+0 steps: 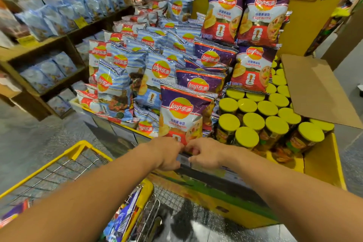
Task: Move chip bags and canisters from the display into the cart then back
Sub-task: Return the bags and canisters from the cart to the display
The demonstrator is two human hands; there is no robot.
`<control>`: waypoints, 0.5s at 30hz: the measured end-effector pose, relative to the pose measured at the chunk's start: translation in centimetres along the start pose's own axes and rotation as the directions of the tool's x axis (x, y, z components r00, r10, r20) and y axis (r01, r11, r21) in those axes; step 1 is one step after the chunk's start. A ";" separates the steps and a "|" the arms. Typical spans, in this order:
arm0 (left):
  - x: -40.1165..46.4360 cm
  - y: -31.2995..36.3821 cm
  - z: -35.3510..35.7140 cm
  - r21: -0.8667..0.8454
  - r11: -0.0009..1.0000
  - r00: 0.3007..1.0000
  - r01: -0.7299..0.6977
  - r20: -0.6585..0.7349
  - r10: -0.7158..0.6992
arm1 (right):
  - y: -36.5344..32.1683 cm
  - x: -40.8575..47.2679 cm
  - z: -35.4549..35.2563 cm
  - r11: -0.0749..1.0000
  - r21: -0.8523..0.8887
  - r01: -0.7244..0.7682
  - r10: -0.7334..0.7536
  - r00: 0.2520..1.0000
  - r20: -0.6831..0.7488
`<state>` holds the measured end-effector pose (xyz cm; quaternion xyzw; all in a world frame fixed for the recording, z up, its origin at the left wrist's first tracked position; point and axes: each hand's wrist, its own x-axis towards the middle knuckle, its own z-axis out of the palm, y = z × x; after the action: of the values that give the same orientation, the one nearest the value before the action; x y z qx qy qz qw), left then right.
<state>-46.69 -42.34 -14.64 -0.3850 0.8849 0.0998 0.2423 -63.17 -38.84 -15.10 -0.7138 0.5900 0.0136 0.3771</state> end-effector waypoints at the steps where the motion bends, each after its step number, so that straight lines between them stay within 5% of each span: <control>1: 0.0 0.2 0.1 0.012 1.000 1.000 -0.011 -0.016 0.012 | 0.1 -0.1 0.0 1.000 -0.007 -0.013 0.013 1.000 0.004; 8: -1.1 -0.6 0.7 0.027 1.000 1.000 0.001 -0.002 -0.001 | -0.6 -0.8 -0.1 0.996 0.053 -0.068 0.061 0.991 0.123; 15: -5.4 -2.6 1.1 -0.065 0.996 0.997 0.054 -0.057 -0.058 | -4.4 -0.8 0.2 0.999 -0.003 -0.037 0.037 0.995 0.092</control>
<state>-41.31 -40.30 -12.82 -0.4199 0.8770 0.1094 0.2065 -59.59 -38.01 -12.56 -0.7016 0.5850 0.0540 0.4032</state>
